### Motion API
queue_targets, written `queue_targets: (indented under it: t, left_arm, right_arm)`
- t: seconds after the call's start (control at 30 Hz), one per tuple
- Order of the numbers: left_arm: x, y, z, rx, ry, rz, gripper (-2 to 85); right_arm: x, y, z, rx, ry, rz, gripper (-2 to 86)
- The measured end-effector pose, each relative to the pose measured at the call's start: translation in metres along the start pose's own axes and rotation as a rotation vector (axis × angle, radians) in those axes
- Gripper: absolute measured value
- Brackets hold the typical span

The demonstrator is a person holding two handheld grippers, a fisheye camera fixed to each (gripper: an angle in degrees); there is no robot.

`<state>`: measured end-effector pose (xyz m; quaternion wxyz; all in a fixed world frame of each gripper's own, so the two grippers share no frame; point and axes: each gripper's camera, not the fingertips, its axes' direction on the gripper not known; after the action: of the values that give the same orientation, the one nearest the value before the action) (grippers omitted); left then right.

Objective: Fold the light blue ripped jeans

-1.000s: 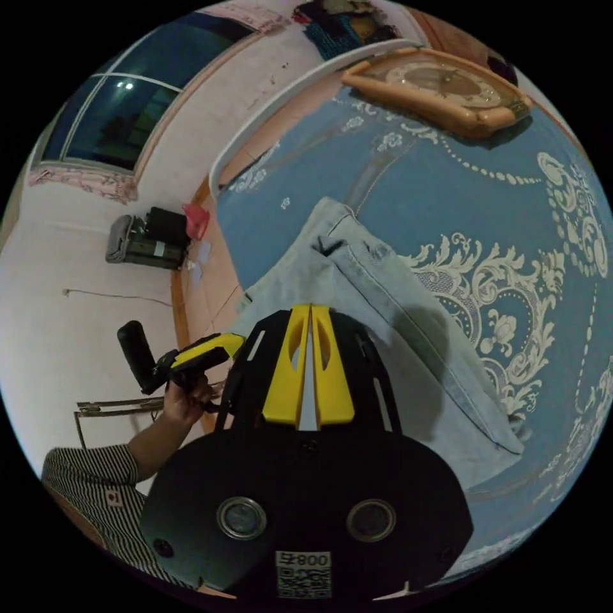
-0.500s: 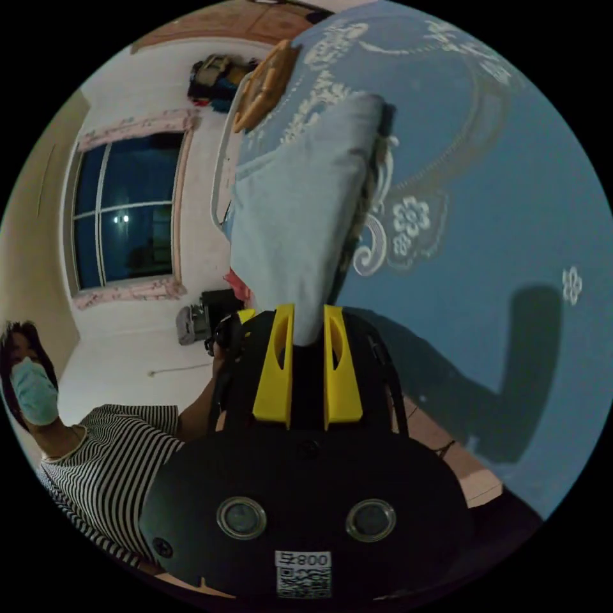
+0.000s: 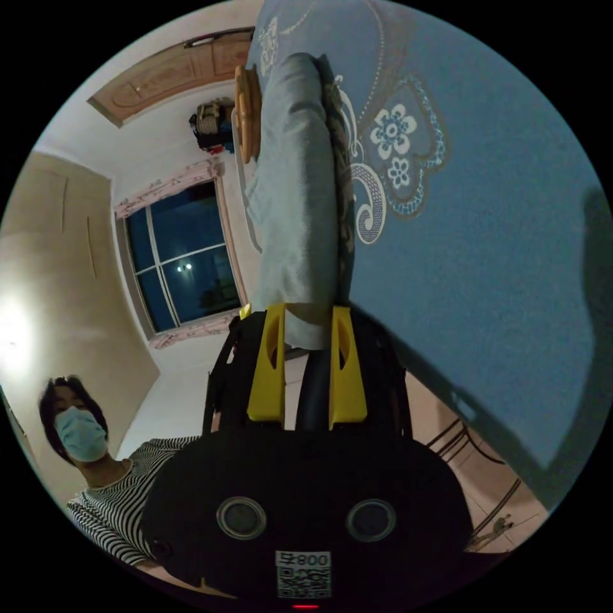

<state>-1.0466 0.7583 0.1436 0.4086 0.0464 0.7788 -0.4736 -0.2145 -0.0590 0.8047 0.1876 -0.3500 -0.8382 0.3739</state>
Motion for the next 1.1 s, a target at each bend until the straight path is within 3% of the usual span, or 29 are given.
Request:
queue_targets:
  t: [0.43,0.57,0.8,1.1]
  left_arm:
    - [-0.036,-0.01,-0.007,-0.064,-0.025,-0.068,8.6]
    - [-0.041,-0.018,0.012,-0.164,-0.069,-0.058,5.7]
    - [-0.052,-0.036,0.008,-0.16,-0.065,-0.027,4.1]
    - [-0.111,-0.051,-0.081,0.292,0.009,-0.128,13.2]
  right_arm:
    - [-0.011,0.044,-0.037,0.017,0.016,-0.006,11.0]
    - [-0.021,0.059,-0.039,0.013,0.03,-0.014,11.7]
    - [-0.035,0.092,-0.036,0.004,0.036,0.015,8.2]
    - [-0.09,0.153,-0.041,0.003,-0.063,-0.054,2.6]
